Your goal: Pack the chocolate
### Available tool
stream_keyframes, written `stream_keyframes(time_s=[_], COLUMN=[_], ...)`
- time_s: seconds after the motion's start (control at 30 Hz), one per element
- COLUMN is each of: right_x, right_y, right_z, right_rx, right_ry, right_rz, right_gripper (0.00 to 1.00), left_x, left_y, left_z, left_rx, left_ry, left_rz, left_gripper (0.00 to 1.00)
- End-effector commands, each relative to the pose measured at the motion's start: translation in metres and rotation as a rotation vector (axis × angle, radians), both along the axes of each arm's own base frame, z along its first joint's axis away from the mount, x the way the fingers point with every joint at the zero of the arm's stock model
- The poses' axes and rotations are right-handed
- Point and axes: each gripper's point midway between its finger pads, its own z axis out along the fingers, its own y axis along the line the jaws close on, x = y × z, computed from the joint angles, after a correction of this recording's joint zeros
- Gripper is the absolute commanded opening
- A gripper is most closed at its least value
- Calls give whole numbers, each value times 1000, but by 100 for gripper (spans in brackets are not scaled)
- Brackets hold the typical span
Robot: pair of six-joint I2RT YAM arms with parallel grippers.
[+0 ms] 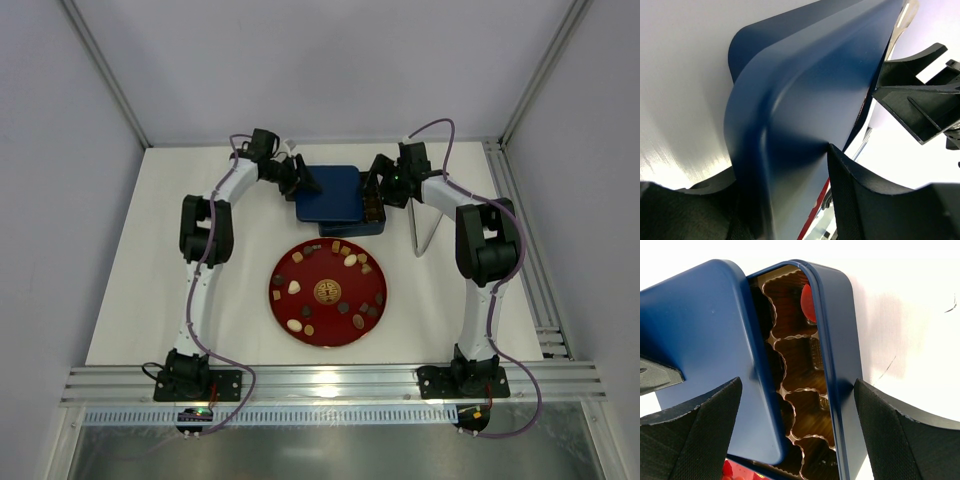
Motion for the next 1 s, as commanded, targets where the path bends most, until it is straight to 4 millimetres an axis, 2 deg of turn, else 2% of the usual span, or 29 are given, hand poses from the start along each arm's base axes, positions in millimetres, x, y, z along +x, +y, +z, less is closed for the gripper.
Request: stream_keyframes(time_s=[0.0, 0.23, 0.57, 0.97], right_x=[12, 11, 9, 8], right_y=[19, 26, 28, 31], right_z=[28, 29, 29, 30], right_rx=[45, 54, 53, 67], right_ry=[-84, -87, -88, -88], right_rz=[36, 40, 43, 37], right_gripper=[92, 92, 92, 91], left_x=[-8, -14, -19, -19], left_y=[11, 13, 15, 14], left_z=[-26, -35, -36, -29], left_rx=[93, 129, 190, 255], left_ry=[43, 62, 44, 9], left_rz=[10, 7, 5, 33], left_gripper=[50, 52, 57, 61])
